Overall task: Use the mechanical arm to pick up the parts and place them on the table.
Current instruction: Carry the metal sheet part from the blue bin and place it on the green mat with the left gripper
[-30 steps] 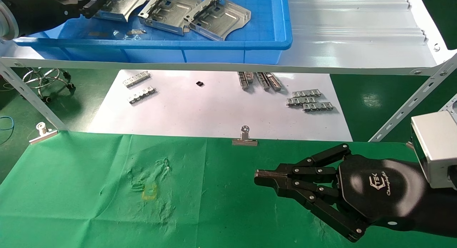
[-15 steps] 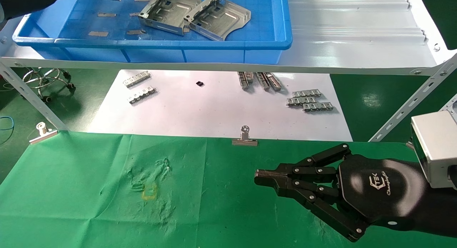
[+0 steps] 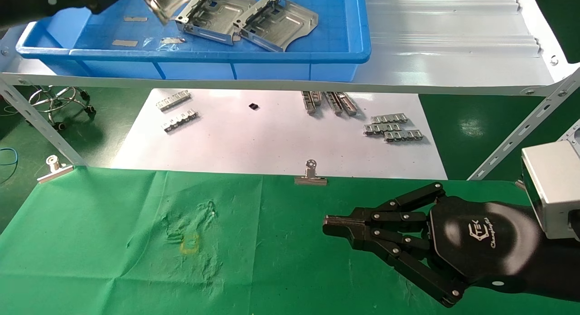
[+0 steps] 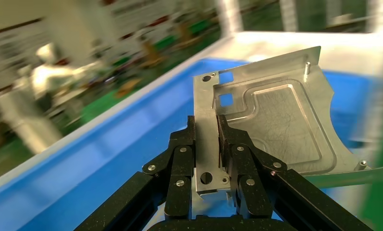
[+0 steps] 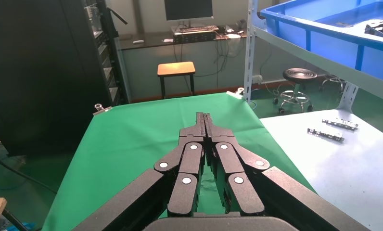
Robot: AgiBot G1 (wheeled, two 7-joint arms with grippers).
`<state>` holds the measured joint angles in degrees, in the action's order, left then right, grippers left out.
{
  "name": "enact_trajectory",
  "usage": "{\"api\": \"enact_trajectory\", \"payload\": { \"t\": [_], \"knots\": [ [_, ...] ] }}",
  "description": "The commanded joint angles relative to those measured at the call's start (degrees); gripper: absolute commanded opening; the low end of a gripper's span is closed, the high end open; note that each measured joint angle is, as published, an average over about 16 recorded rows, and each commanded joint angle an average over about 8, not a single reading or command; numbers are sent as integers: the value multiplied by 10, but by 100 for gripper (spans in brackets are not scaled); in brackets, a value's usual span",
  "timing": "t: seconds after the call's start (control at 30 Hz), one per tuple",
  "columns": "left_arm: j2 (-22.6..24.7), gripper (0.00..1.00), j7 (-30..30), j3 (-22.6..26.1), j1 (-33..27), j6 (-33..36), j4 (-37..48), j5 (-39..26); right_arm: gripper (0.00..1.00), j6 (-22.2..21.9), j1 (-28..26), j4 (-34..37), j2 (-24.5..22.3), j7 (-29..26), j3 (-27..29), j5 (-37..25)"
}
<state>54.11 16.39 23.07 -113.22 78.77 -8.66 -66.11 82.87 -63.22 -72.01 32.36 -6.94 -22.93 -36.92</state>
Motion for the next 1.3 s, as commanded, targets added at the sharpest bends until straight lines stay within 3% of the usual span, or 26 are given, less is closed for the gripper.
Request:
{"api": "enact_trajectory", "payload": {
  "t": [0.03,0.23,0.6,0.8,1.03,1.3],
  "knots": [
    [-13,0,17,-3,7,66,-4,8,0,0,0,0,0,0,0,0],
    [-36,0,34,10,31,128,-47,19,0,0,0,0,0,0,0,0],
    [-121,0,29,71,143,130,-252,121,0,0,0,0,0,0,0,0],
    [-161,0,65,124,199,127,-331,150,0,0,0,0,0,0,0,0],
    [-169,0,159,193,234,117,-338,114,0,0,0,0,0,0,0,0],
    [-145,0,247,222,260,75,-273,68,0,0,0,0,0,0,0,0]
  ]
}}
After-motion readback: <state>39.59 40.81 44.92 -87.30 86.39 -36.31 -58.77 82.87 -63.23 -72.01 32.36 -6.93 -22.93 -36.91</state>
